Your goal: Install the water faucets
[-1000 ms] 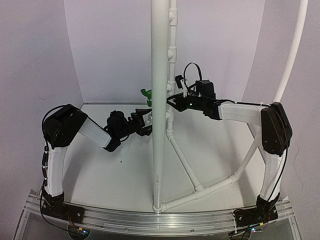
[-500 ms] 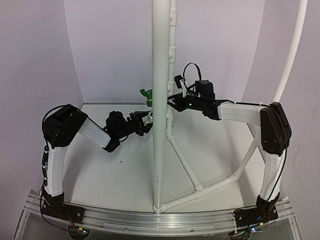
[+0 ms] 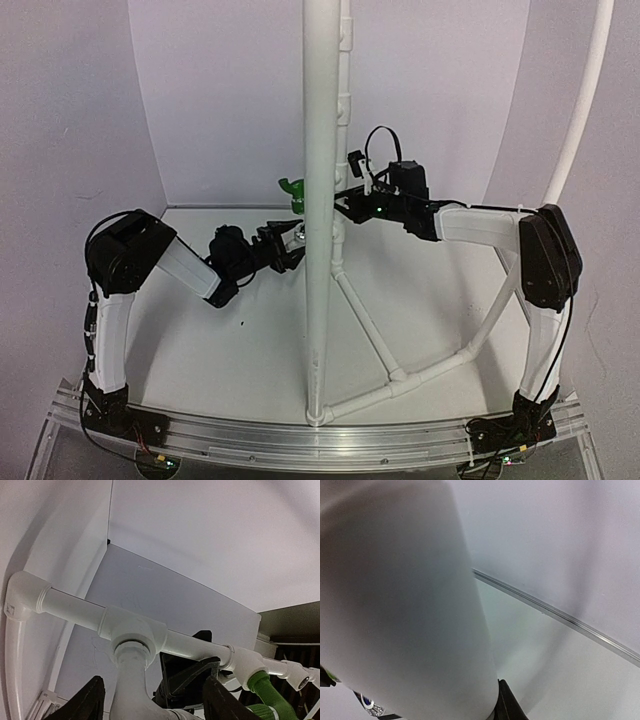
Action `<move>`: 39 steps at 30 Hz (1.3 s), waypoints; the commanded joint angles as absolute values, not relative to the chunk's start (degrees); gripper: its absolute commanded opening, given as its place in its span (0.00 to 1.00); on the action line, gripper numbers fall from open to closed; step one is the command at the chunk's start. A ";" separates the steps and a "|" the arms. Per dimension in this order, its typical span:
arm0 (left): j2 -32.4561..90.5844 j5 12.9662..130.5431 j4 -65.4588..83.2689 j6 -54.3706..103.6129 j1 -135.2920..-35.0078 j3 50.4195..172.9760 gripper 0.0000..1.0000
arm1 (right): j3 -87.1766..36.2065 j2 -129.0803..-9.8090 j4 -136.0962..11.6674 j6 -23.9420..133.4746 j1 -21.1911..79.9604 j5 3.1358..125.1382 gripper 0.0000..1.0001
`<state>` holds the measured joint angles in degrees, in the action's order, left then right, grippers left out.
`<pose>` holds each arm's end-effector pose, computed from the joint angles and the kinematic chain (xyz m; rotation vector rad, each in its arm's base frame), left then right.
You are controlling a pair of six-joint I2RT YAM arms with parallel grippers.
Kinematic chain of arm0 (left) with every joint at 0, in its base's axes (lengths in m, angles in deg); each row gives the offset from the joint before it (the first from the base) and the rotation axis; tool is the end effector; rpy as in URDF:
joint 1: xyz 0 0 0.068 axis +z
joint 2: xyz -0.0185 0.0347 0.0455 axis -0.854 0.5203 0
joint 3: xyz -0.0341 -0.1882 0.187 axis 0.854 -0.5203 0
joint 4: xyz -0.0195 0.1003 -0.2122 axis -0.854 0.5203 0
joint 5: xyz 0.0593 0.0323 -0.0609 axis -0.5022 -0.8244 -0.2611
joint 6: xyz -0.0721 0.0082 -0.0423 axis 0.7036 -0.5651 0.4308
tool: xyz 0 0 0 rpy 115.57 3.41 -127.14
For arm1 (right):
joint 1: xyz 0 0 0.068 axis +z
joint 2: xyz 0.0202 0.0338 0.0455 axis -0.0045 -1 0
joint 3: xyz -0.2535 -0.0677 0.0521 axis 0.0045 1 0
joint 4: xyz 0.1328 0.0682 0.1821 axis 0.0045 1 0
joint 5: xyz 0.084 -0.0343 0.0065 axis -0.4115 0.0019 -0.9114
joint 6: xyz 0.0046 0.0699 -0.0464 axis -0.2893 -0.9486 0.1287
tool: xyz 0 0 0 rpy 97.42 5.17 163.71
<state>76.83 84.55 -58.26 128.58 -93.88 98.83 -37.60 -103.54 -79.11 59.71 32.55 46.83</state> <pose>0.3548 -0.2829 0.1748 -0.9764 1.7897 -2.2179 0.3963 0.2871 0.2736 -0.7839 1.6415 0.8108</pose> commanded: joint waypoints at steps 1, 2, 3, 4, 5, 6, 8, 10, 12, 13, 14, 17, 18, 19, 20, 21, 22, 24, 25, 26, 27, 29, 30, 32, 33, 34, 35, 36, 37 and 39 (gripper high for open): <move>74.37 85.93 -62.79 142.81 -94.20 97.53 0.69 | -37.49 -104.62 -75.64 52.35 33.97 41.63 0.00; 73.75 85.97 -62.72 143.01 -94.27 97.21 0.69 | -37.52 -104.59 -75.64 52.39 33.93 41.70 0.00; 73.18 86.16 -62.55 143.18 -94.37 96.86 0.69 | -37.49 -104.58 -75.64 52.41 33.92 41.72 0.00; 72.55 86.30 -62.30 143.27 -94.35 96.57 0.69 | -37.45 -104.57 -75.64 52.46 33.92 41.71 0.00; 71.89 86.44 -62.04 143.37 -94.34 96.25 0.69 | -37.43 -104.56 -75.63 52.51 33.92 41.71 0.00; 71.14 86.58 -61.76 143.47 -94.34 95.85 0.69 | -37.45 -104.56 -75.64 52.53 33.90 41.72 0.00; 70.25 86.95 -61.42 143.65 -94.34 95.50 0.68 | -37.46 -104.57 -75.63 52.53 33.86 41.72 0.00; 69.72 86.96 -61.15 143.99 -94.35 95.34 0.68 | -37.51 -104.67 -75.64 52.49 33.92 41.72 0.00; 69.36 86.89 -61.05 144.23 -94.33 95.42 0.67 | -37.63 -104.78 -75.64 52.40 33.92 41.68 0.00; 69.38 86.88 -61.02 144.36 -94.33 95.61 0.66 | -37.66 -104.81 -75.64 52.37 33.92 41.64 0.00; 69.48 86.87 -60.89 144.50 -94.33 95.87 0.65 | -37.72 -104.85 -75.64 52.35 33.94 41.63 0.00; 70.18 86.87 -61.13 144.72 -94.35 96.70 0.60 | -37.81 -104.88 -75.64 52.35 33.91 41.71 0.00; 70.50 86.87 -61.32 144.78 -94.38 96.91 0.58 | -37.73 -104.81 -75.64 52.38 33.89 41.72 0.00; 70.62 86.80 -61.43 144.79 -94.34 96.95 0.55 | -37.65 -104.76 -75.64 52.43 33.92 41.72 0.00; 70.67 86.66 -61.53 144.79 -94.34 96.86 0.52 | -37.59 -104.72 -75.64 52.48 33.92 41.72 0.00; 70.78 86.60 -61.61 144.79 -94.36 96.74 0.49 | -37.56 -104.65 -75.64 52.51 33.90 41.72 0.00; 70.87 86.51 -61.80 144.79 -94.34 96.57 0.46 | -37.49 -104.64 -75.63 52.53 33.91 41.72 0.00; 70.98 86.19 -62.18 144.79 -94.36 96.08 0.40 | -37.46 -104.64 -75.63 52.53 33.91 41.68 0.00; 70.99 86.13 -62.23 144.75 -94.36 95.85 0.38 | -37.42 -104.64 -75.64 52.53 33.95 41.64 0.00; 70.99 85.96 -62.35 144.67 -94.34 95.51 0.35 | -37.46 -104.67 -75.65 52.53 33.94 41.59 0.00; 70.99 85.82 -62.42 144.62 -94.33 95.16 0.33 | -37.52 -104.70 -75.66 52.53 33.92 41.52 0.00; 71.07 85.86 -62.52 144.61 -94.33 94.68 0.31 | -37.58 -104.73 -75.64 52.53 33.92 41.46 0.00; 71.16 85.84 -62.67 144.61 -94.33 94.43 0.30 | -37.59 -104.75 -75.64 52.53 33.91 41.46 0.00; 71.31 85.56 -63.11 144.61 -94.33 93.91 0.32 | -37.58 -104.74 -75.64 52.53 33.90 41.46 0.00; 71.27 85.19 -63.42 144.61 -94.33 93.49 0.37 | -37.59 -104.73 -75.64 52.58 33.91 41.46 0.00; 71.12 84.82 -63.58 144.61 -94.35 92.95 0.43 | -37.60 -104.69 -75.64 52.64 33.92 41.46 0.00; 70.90 84.46 -63.59 144.62 -94.36 92.37 0.51 | -37.60 -104.65 -75.64 52.69 33.91 41.46 0.00; 70.67 84.12 -63.51 144.65 -94.30 91.91 0.60 | -37.59 -104.64 -75.64 52.70 33.88 41.46 0.00; 70.34 84.07 -62.97 144.53 -94.26 91.66 0.65 | -37.55 -104.64 -75.64 52.70 33.85 41.49 0.00; 69.93 84.01 -62.07 144.01 -94.09 91.35 0.75 | -37.50 -104.59 -75.62 52.77 33.90 41.46 0.00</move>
<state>72.53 84.91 -61.57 130.26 -94.56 92.92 -37.60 -103.56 -79.16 59.84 32.55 46.89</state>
